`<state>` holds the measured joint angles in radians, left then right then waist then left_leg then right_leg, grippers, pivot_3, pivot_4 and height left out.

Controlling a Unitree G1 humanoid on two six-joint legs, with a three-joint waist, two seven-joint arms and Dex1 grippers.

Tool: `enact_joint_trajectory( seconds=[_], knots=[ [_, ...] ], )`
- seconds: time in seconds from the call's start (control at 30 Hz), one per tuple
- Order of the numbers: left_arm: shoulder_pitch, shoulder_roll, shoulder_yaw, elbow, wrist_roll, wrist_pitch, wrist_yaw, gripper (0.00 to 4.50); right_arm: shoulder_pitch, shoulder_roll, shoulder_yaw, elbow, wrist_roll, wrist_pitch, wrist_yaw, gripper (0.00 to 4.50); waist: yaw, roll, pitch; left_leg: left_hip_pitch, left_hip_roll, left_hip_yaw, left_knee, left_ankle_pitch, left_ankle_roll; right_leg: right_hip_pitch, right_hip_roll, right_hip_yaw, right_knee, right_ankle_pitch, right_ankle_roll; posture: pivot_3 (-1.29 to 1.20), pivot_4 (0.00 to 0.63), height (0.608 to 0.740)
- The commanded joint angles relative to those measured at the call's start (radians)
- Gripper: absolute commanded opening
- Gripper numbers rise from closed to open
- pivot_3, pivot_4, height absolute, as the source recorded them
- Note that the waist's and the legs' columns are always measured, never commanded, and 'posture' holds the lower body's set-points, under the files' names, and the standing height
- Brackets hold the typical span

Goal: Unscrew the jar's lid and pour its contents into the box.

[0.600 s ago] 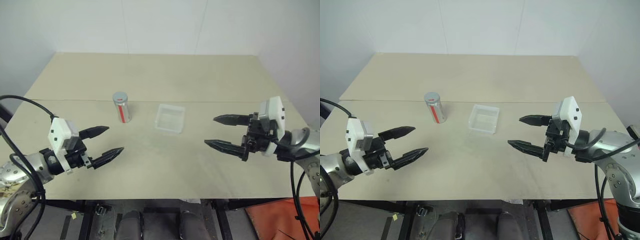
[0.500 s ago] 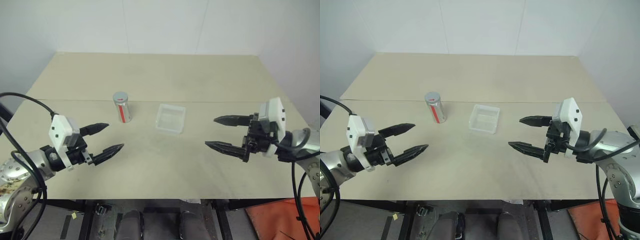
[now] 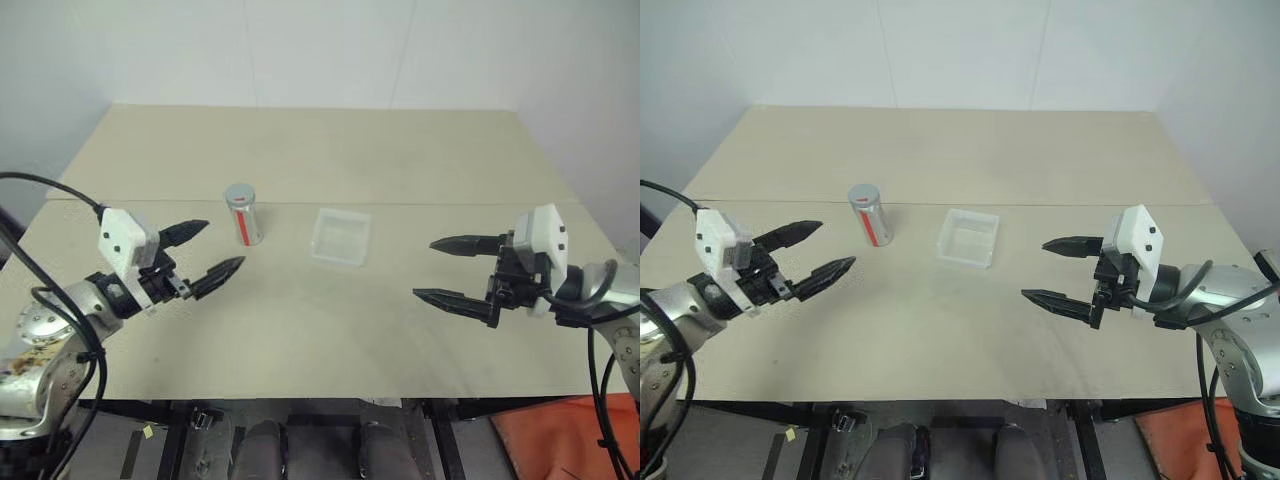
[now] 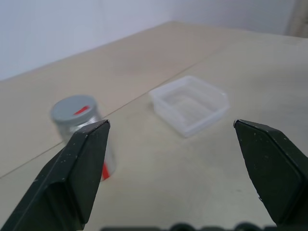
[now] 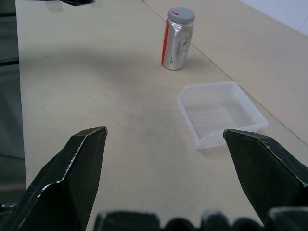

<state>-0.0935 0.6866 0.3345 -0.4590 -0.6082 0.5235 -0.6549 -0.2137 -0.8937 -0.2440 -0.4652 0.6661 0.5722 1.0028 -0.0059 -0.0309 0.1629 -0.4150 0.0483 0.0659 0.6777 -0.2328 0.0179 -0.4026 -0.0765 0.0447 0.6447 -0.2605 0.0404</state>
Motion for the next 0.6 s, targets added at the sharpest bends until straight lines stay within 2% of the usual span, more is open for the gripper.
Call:
enact_joint_trajectory(
  seconds=[0.03, 0.07, 0.17, 0.27, 0.37, 0.6],
  knots=[
    [-0.011, -0.066, -0.045, -0.010, 0.088, -0.026, 0.129, 4.47, -0.037, -0.006, 0.003, 0.000, -0.013, -0.034, 0.003, 4.50, -0.001, 0.000, 0.000, 0.000, 0.000, 0.000, 0.000, 0.000, 0.000, 0.000, 0.000, 0.000, 0.000, 0.000, 0.000, 0.00, 0.150, 0.740],
    [-0.009, -0.087, -0.062, -0.016, 0.113, -0.021, 0.161, 4.47, -0.045, -0.007, 0.007, 0.006, -0.019, -0.036, 0.003, 4.50, -0.002, 0.000, 0.000, 0.000, 0.000, 0.000, 0.000, 0.000, 0.000, 0.000, 0.000, 0.000, 0.000, 0.000, 0.000, 0.00, 0.150, 0.740],
    [-0.066, -0.261, -0.161, 0.049, 0.284, -0.044, 0.412, 4.47, -0.106, -0.007, 0.027, 0.028, -0.019, -0.034, 0.011, 4.50, 0.001, 0.000, 0.000, 0.001, -0.001, -0.001, 0.001, 0.000, 0.000, 0.001, -0.001, 0.000, 0.000, 0.000, 0.000, 0.00, 0.150, 0.740],
    [-0.106, -0.359, -0.209, 0.120, 0.369, -0.100, 0.491, 4.47, -0.145, -0.006, 0.054, 0.045, -0.029, -0.030, 0.021, 4.50, 0.008, 0.000, 0.000, 0.000, -0.001, -0.002, 0.001, 0.000, 0.000, 0.001, 0.000, 0.000, 0.000, 0.001, 0.000, 0.00, 0.150, 0.740],
    [-0.147, -0.408, -0.247, 0.199, 0.418, -0.147, 0.516, 4.47, -0.187, -0.010, 0.086, 0.053, -0.050, -0.021, 0.021, 4.50, 0.013, 0.000, 0.000, -0.001, -0.001, -0.002, 0.001, 0.000, 0.000, 0.000, 0.000, 0.000, 0.000, 0.001, 0.000, 0.00, 0.150, 0.740],
    [-0.254, -0.453, -0.270, 0.378, 0.501, -0.234, 0.560, 4.47, -0.223, -0.023, 0.084, 0.054, -0.043, -0.018, 0.037, 4.50, 0.017, 0.000, 0.000, -0.001, -0.002, -0.002, 0.001, 0.000, 0.000, 0.000, 0.000, -0.001, 0.000, 0.001, 0.000, 0.00, 0.150, 0.740]
  ],
)
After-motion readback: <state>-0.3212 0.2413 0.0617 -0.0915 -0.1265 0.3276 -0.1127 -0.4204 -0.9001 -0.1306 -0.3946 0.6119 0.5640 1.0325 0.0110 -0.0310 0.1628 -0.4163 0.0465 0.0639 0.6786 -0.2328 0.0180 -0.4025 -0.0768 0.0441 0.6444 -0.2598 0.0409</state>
